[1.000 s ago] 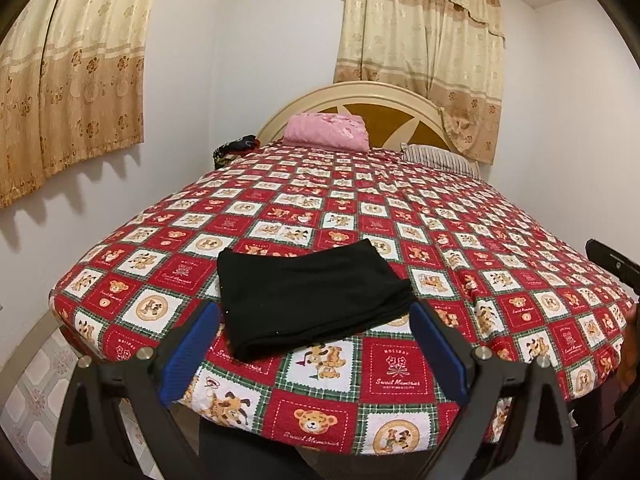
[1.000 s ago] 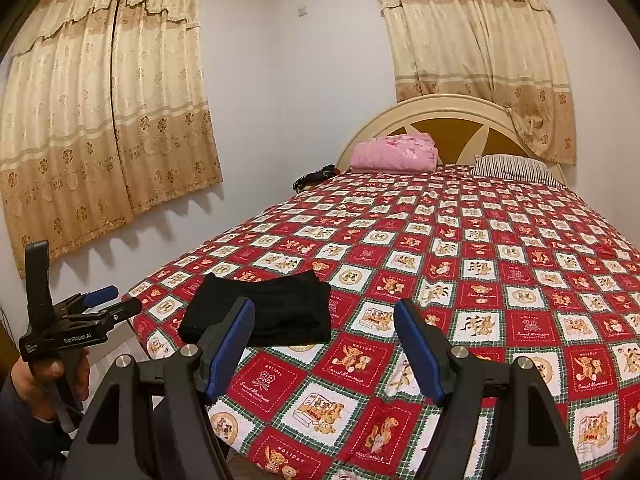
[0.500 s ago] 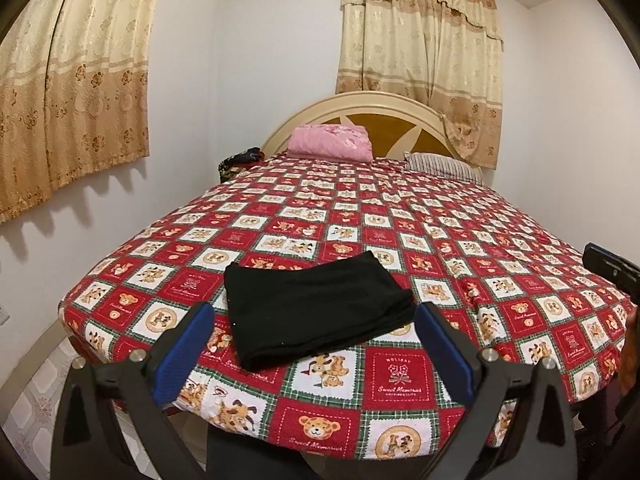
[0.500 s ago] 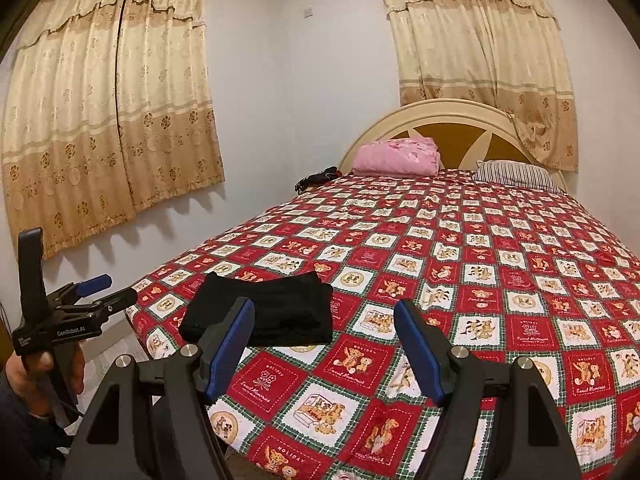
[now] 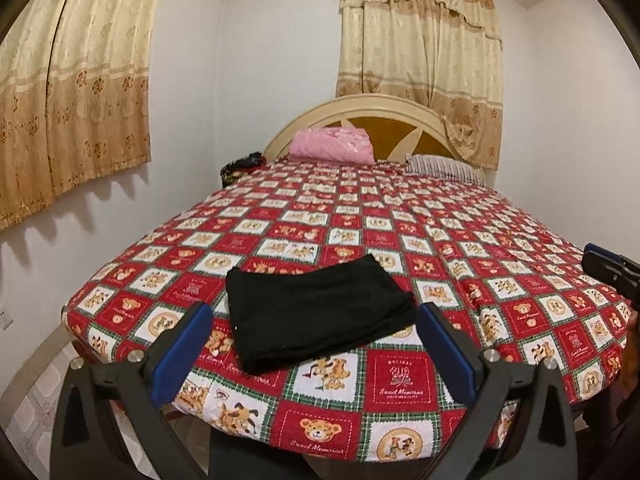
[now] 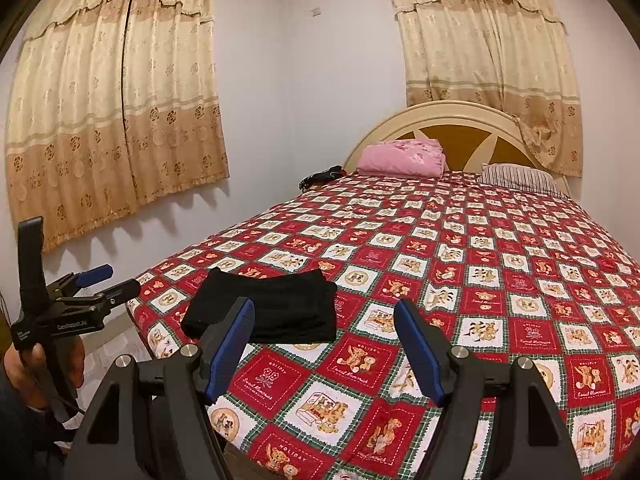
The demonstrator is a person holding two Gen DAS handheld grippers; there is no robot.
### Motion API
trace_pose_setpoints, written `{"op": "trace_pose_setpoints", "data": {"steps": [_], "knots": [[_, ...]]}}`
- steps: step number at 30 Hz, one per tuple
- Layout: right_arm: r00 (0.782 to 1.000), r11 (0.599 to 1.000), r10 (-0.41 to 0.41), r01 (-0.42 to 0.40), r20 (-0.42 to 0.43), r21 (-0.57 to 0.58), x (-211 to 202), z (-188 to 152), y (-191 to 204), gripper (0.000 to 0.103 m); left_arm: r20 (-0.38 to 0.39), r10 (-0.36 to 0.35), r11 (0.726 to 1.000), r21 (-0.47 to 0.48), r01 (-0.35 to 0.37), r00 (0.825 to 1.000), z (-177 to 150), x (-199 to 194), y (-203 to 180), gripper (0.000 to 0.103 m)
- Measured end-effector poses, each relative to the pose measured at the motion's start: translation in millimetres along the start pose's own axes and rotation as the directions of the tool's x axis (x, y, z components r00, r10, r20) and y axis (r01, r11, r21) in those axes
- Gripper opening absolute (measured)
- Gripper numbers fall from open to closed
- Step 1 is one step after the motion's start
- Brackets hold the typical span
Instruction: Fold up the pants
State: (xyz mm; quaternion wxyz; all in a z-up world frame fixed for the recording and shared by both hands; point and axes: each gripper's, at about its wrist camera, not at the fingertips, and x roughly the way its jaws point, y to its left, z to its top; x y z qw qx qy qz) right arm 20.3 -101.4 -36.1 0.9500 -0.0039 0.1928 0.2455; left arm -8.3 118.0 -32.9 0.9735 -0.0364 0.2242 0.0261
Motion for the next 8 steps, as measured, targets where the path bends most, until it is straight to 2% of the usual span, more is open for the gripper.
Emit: {"op": "trace_pose_setpoints", "data": {"steps": [8], "knots": [[1.0,1.0,0.002,-0.002,-0.005,-0.003,2.6,-1.5,1.9,0.073,-0.01,-0.008,1.0,0.003,0.008,1.0,-4.0,1.7,-0.9,0.103]]}}
